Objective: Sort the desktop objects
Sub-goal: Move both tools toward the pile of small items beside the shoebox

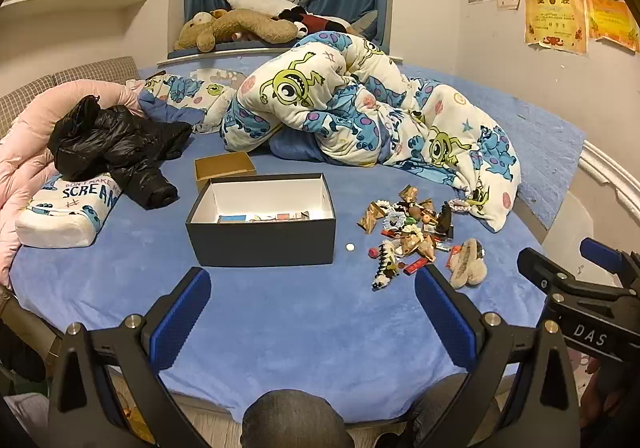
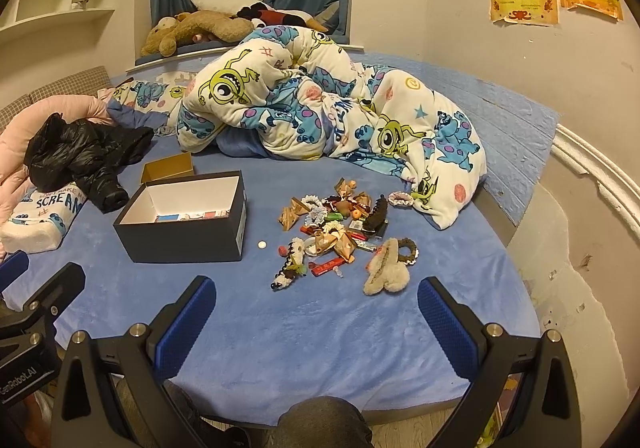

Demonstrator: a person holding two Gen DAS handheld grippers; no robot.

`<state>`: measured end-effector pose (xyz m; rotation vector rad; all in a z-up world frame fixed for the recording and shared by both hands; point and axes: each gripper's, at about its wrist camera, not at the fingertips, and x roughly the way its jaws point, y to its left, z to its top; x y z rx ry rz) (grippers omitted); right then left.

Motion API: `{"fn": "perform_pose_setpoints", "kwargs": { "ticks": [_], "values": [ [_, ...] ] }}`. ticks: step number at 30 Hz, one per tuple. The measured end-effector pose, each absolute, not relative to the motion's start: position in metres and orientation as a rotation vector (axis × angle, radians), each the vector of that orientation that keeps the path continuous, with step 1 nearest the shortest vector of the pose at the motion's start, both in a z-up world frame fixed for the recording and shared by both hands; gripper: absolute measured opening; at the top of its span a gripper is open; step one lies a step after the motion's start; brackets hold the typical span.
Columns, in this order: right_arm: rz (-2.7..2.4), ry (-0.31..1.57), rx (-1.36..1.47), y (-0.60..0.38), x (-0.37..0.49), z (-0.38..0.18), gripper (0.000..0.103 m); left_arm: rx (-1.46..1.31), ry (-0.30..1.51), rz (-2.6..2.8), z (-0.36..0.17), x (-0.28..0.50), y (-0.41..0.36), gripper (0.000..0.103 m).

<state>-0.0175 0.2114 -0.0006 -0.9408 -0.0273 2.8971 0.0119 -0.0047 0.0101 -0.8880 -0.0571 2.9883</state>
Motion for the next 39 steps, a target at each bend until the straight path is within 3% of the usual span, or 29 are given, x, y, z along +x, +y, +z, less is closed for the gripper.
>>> {"fn": "perform_pose_setpoints", "kwargs": {
  "ticks": [9,14,20,27,32,37,39],
  "values": [
    [2.9,-0.005,-0.953,0.215,-0.02,-0.001,0.103,-0.813,-0.052,3.024,0.002,0.011,-0.005,0.103],
    [2.899,-0.002,-0.946,0.215,-0.021,-0.001,0.103,-0.595,-0.081,3.166,-0.025,0.011,-0.013,0.103],
    [2.902,-0.015,-0.937,0.215,-0.02,0.0,0.103,-0.509,0.062,3.174,-0.074,0.011,-0.004,0.103],
    [2.897,-0.002,-0.926,0.22,-0.021,-0.001,0.103,-0.661,0.107,3.103,-0.088,0.002,0.007,0.103],
    [2.933,0.069,-0.92,0.232,-0.022,0.002,0.103,-0.812,-0.137,3.025,-0.096,-0.015,-0.015,0.103],
    [2.865,0.043,-0.928,0.246,-0.026,-0.003,0.103,-0.638,-0.584,2.909,-0.096,-0.007,-0.05,0.103],
    [2.833,0.016,-0.937,0.251,-0.029,-0.008,0.103,-0.573,-0.65,2.905,-0.095,-0.005,-0.055,0.103]
  ]
}}
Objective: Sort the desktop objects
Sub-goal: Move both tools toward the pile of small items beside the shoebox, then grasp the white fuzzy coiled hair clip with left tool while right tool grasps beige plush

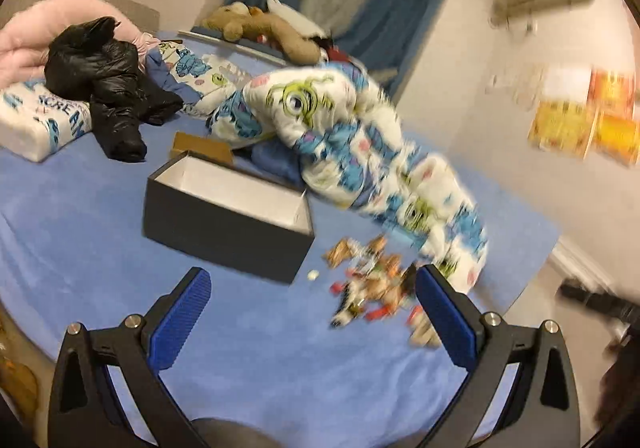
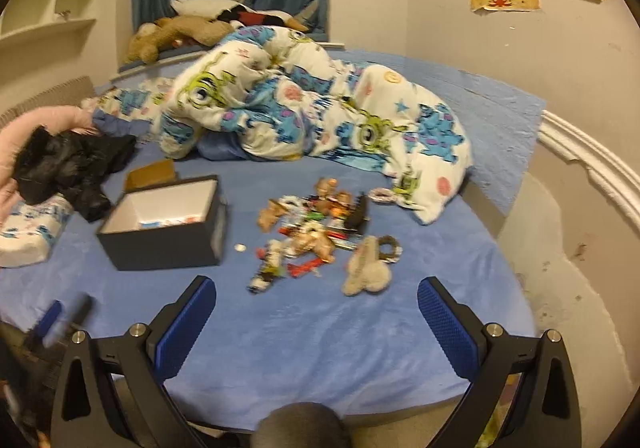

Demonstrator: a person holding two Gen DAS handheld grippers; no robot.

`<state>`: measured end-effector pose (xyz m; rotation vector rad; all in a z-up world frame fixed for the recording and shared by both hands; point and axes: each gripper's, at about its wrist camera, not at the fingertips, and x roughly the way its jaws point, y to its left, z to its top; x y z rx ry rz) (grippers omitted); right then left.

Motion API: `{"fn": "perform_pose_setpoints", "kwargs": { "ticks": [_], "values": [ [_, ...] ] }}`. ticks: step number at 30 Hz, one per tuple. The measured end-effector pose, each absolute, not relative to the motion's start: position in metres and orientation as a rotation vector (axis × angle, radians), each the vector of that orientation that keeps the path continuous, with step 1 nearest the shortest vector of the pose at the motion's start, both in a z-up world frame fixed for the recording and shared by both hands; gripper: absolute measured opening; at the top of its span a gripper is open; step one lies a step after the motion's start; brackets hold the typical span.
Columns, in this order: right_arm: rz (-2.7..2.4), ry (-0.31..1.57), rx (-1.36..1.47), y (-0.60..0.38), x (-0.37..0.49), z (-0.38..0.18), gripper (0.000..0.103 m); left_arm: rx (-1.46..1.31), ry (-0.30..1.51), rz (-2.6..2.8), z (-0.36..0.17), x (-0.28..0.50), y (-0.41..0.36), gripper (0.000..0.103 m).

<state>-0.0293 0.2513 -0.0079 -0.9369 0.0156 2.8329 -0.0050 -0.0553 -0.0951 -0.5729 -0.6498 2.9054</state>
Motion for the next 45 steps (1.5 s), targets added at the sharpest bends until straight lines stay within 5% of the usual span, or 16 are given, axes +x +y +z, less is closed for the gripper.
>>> {"fn": "perform_pose_setpoints", "kwargs": {
  "ticks": [13,17,30,45],
  "values": [
    [2.821,-0.098,-0.858,0.281,-0.055,-0.042,0.103,-0.594,0.051,2.803,-0.075,-0.086,0.064,0.103],
    [2.824,-0.232,-0.807,0.285,-0.07,-0.059,0.103,-0.708,0.084,2.679,-0.095,-0.122,0.112,0.103],
    [2.684,0.196,-1.257,0.367,-0.195,-0.155,0.103,-0.918,0.289,2.552,-0.195,-0.244,0.175,0.103],
    [2.435,0.205,-1.304,0.389,-0.26,-0.247,0.103,-1.158,0.353,2.477,-0.274,-0.29,0.187,0.103]
  ]
}}
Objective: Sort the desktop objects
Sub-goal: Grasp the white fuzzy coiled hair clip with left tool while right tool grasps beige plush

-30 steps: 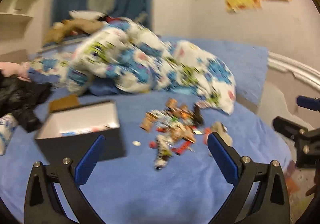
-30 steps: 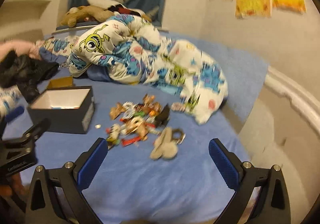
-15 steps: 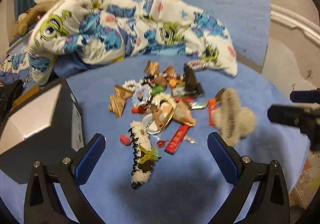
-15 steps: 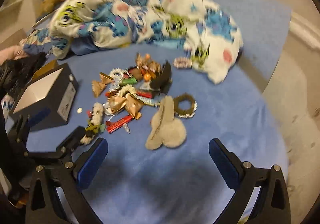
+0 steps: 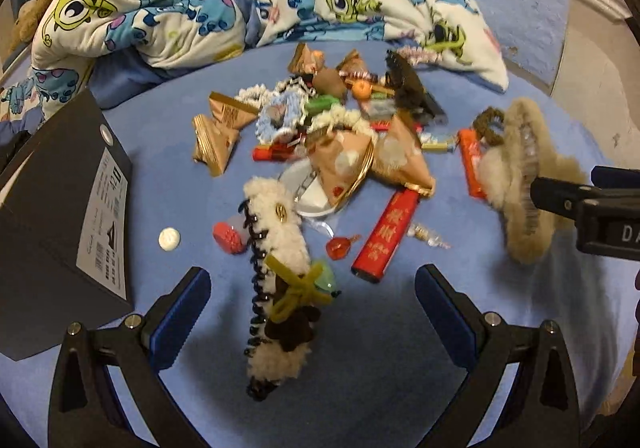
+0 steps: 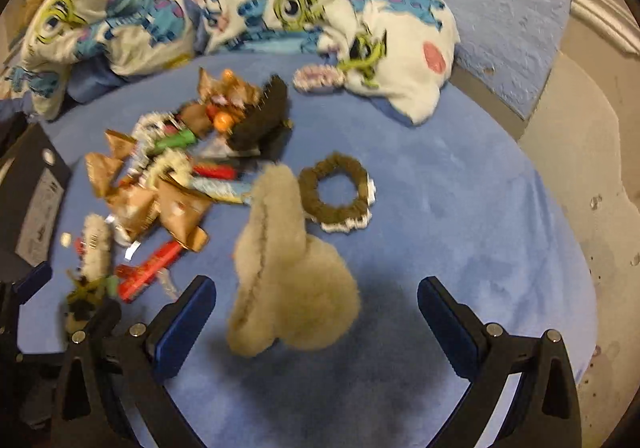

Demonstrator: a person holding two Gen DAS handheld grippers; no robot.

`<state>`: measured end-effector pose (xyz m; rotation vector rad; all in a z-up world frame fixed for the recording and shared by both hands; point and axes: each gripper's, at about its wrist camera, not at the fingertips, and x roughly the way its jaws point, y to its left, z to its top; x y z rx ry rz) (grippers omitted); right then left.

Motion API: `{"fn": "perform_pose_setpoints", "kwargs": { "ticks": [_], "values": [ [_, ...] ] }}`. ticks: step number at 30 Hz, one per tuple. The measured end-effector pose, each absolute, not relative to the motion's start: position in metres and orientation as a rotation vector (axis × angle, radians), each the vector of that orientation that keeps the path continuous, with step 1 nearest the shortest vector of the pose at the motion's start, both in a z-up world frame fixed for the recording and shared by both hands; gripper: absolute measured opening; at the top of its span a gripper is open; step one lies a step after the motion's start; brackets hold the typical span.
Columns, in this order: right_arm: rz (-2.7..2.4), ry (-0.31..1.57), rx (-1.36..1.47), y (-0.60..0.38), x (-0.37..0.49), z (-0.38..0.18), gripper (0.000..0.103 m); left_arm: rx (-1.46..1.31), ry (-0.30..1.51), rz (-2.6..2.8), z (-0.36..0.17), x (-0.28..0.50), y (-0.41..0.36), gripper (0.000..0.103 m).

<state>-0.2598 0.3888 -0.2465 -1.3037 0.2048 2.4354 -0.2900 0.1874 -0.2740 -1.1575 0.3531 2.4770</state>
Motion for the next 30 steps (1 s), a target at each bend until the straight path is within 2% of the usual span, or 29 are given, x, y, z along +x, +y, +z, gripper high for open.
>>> {"fn": "perform_pose_setpoints", "kwargs": {
  "ticks": [6,10,16,18,19,20,21,22,24,27,30],
  "values": [
    [2.404,0.282,-1.353,0.39,-0.27,-0.269,0.103,-1.274,0.293,2.433,-0.297,-0.295,0.183,0.103],
    [2.365,0.317,-1.409,0.391,-0.272,-0.286,0.103,-1.299,0.117,2.434,-0.302,-0.299,0.17,0.103],
    [2.362,0.288,-1.403,0.388,-0.273,-0.293,0.095,-1.25,0.16,2.464,-0.303,-0.295,0.174,0.102],
    [2.361,0.277,-1.377,0.387,-0.271,-0.291,0.088,-1.231,0.159,2.455,-0.299,-0.295,0.174,0.087],
    [2.362,0.279,-1.369,0.387,-0.27,-0.29,0.08,-1.221,0.162,2.446,-0.298,-0.294,0.177,0.081],
    [2.368,0.281,-1.354,0.388,-0.268,-0.289,0.063,-1.211,0.175,2.443,-0.296,-0.292,0.18,0.071],
    [2.373,0.277,-1.342,0.389,-0.268,-0.287,0.051,-1.199,0.188,2.441,-0.294,-0.29,0.184,0.053],
    [2.391,0.288,-1.33,0.391,-0.269,-0.286,0.027,-1.193,0.196,2.421,-0.292,-0.287,0.188,0.047],
    [2.422,0.385,-1.336,0.397,-0.268,-0.286,0.027,-1.184,0.232,2.43,-0.29,-0.284,0.193,0.041],
    [2.446,0.398,-1.341,0.397,-0.266,-0.285,0.024,-1.194,0.227,2.424,-0.287,-0.284,0.194,0.039],
    [2.459,0.429,-1.322,0.399,-0.263,-0.282,0.013,-1.195,0.22,2.431,-0.284,-0.284,0.191,0.038]
  ]
}}
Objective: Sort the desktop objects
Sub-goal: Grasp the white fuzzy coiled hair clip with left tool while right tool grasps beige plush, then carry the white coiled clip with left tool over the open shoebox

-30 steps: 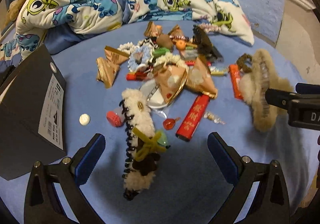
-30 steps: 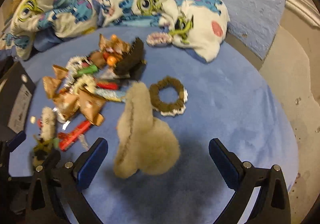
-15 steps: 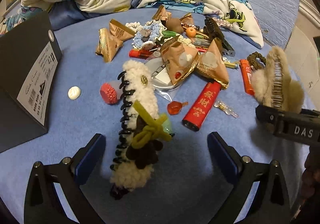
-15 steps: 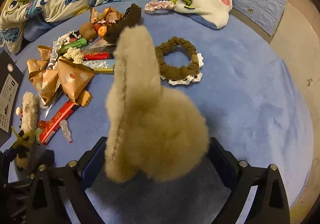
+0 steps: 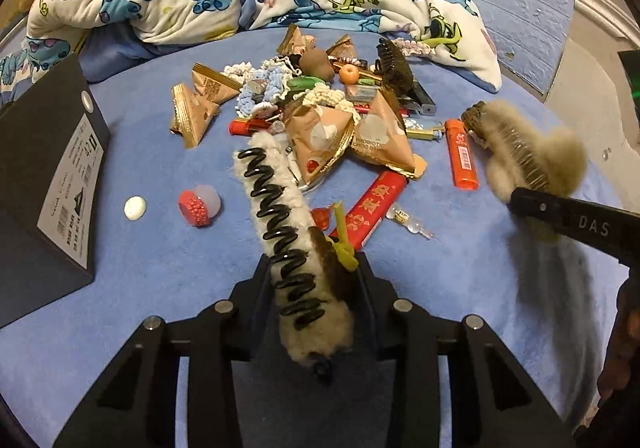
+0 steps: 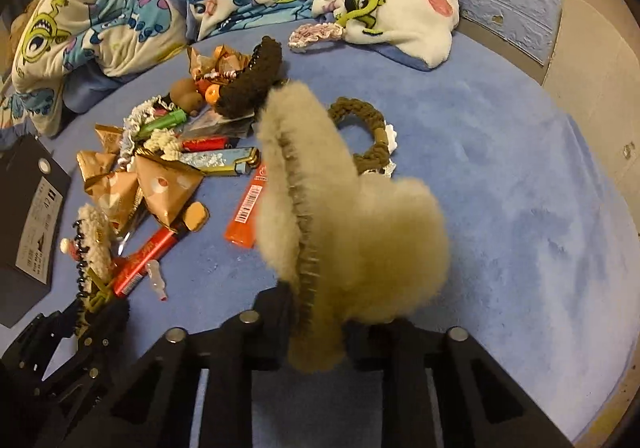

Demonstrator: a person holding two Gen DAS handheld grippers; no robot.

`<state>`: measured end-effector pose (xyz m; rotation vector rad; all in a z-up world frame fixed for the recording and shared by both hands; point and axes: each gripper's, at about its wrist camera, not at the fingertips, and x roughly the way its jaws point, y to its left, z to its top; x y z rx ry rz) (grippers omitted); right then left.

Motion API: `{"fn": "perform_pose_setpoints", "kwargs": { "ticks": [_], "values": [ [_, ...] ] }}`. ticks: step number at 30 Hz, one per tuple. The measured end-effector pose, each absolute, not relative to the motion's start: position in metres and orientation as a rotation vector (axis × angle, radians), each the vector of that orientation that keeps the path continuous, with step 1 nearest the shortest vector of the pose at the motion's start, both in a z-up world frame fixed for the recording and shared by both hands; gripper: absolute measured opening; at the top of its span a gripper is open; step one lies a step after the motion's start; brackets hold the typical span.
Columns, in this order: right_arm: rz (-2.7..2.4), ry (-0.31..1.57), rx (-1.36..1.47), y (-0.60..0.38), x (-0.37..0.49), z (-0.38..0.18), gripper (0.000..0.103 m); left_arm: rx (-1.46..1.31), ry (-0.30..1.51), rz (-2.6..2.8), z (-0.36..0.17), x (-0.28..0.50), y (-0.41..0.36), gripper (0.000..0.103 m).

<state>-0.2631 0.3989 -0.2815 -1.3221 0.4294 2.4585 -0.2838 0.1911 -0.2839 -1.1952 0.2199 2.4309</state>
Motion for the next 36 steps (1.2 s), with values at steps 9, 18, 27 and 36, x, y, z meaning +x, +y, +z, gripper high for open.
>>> {"fn": "perform_pose_setpoints", "kwargs": {
  "ticks": [9,18,27,36],
  "values": [
    [2.525,0.423,-1.25,0.393,-0.255,-0.261,0.012,-1.142,0.218,2.447,-0.268,-0.276,0.187,0.038],
    [2.565,0.396,-1.226,0.386,-0.254,-0.25,0.012,-1.146,0.206,2.474,-0.25,-0.275,0.178,0.038],
    [2.579,0.34,-1.218,0.376,-0.252,-0.243,0.012,-1.128,0.192,2.492,-0.234,-0.275,0.171,0.038],
    [2.629,0.246,-1.185,0.351,-0.246,-0.22,0.012,-1.053,0.168,2.582,-0.194,-0.275,0.146,0.038]
  ]
}}
